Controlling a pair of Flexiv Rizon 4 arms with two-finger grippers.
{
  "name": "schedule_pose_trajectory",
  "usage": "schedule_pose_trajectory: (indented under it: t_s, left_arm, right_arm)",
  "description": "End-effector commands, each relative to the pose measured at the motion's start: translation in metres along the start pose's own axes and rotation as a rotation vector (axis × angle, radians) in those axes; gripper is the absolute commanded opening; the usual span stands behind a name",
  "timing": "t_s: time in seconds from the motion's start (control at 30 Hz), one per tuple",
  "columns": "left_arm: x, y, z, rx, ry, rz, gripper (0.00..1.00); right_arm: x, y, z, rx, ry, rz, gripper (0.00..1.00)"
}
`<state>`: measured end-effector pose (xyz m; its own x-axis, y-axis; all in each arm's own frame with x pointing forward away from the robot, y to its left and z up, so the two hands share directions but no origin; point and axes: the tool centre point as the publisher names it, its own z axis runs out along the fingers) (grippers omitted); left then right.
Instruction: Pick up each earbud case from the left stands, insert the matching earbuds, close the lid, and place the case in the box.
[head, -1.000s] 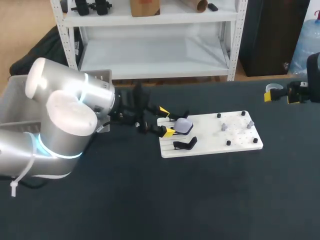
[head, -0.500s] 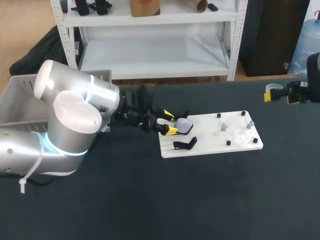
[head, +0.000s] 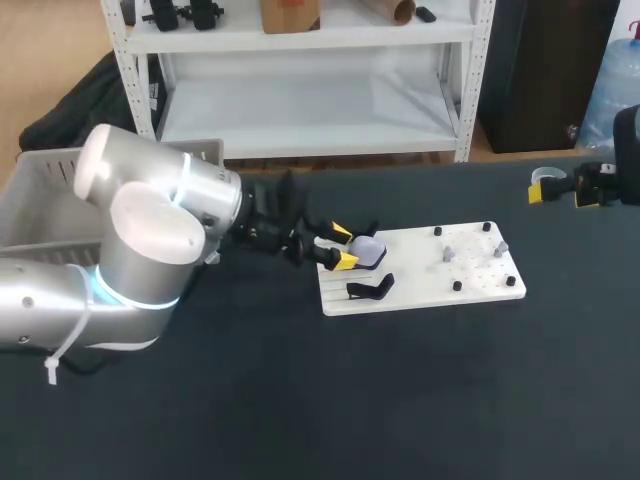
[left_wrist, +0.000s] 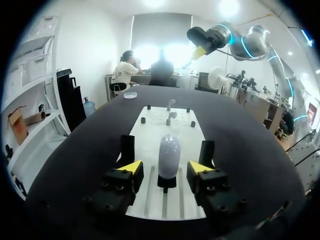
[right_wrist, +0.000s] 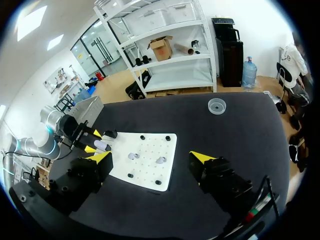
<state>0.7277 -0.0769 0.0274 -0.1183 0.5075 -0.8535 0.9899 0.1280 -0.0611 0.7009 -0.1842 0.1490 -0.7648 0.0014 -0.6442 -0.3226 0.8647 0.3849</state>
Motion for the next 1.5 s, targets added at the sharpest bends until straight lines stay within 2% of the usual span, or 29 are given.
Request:
schedule_pose_trajectory:
  t_s: [0.03, 0.33, 1.13, 1.4, 1.5]
  left_arm:
    - [0.002, 0.002, 0.005, 0.006, -0.005, 0.001, 0.53]
    - [0.004, -0.001, 0.012, 0.024, -0.009, 0.000, 0.46]
    - [0.002, 0.001, 0.025, 0.055, -0.023, -0.003, 0.42]
    - [0.004, 0.001, 0.025, 0.058, -0.030, -0.011, 0.34]
    - [0.004, 0.000, 0.024, 0.060, -0.035, -0.011, 0.26]
  right_arm:
    - [0.000, 0.000, 0.000, 0.001, 0.001, 0.000, 1.00]
    - [0.000, 0.000, 0.000, 0.001, 0.001, 0.000, 1.00]
    - [0.000, 0.000, 0.000, 0.001, 0.001, 0.000, 1.00]
    - [0.000, 0.000, 0.000, 0.001, 0.001, 0.000, 1.00]
    - [0.000, 0.000, 0.000, 0.001, 0.001, 0.000, 1.00]
